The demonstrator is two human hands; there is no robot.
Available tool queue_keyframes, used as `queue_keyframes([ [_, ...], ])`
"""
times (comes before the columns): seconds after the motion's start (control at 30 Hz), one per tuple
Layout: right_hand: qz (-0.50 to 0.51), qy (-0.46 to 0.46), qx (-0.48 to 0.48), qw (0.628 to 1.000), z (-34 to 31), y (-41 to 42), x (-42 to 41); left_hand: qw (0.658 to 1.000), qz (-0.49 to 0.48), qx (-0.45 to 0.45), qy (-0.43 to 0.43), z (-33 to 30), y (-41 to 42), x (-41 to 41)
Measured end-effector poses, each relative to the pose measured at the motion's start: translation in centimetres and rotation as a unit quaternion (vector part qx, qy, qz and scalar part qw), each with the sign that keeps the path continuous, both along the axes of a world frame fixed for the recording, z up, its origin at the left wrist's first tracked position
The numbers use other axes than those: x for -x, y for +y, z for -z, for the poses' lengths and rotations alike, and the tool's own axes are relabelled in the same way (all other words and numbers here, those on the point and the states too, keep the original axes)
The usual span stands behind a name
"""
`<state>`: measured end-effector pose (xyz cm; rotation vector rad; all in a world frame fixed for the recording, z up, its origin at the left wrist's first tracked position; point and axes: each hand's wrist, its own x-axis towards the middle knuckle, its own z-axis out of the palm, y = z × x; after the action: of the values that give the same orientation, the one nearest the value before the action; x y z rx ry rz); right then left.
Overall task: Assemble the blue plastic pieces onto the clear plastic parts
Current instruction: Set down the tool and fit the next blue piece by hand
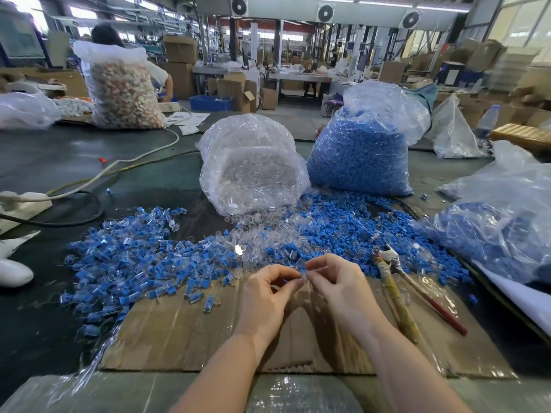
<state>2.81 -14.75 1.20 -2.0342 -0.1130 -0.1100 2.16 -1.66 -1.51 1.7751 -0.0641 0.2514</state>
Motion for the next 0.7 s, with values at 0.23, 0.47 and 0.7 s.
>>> queue_keyframes([
  [0.23, 0.131, -0.060, 0.307, 0.941, 1.4, -3.0, -1.8, 0.996, -0.017, -0.092, -0.003, 0.4, -0.3, 0.0],
  [0.47, 0.081, -0.068, 0.370, 0.923, 1.6, -3.5, -3.1, 0.992, -0.010, -0.122, -0.002, 0.3, -0.4, 0.1],
  [0.7, 0.107, -0.059, 0.391, 0.912, 1.5, -2.9, -3.7, 0.990, -0.003, -0.139, -0.005, 0.2, -0.4, 0.2],
])
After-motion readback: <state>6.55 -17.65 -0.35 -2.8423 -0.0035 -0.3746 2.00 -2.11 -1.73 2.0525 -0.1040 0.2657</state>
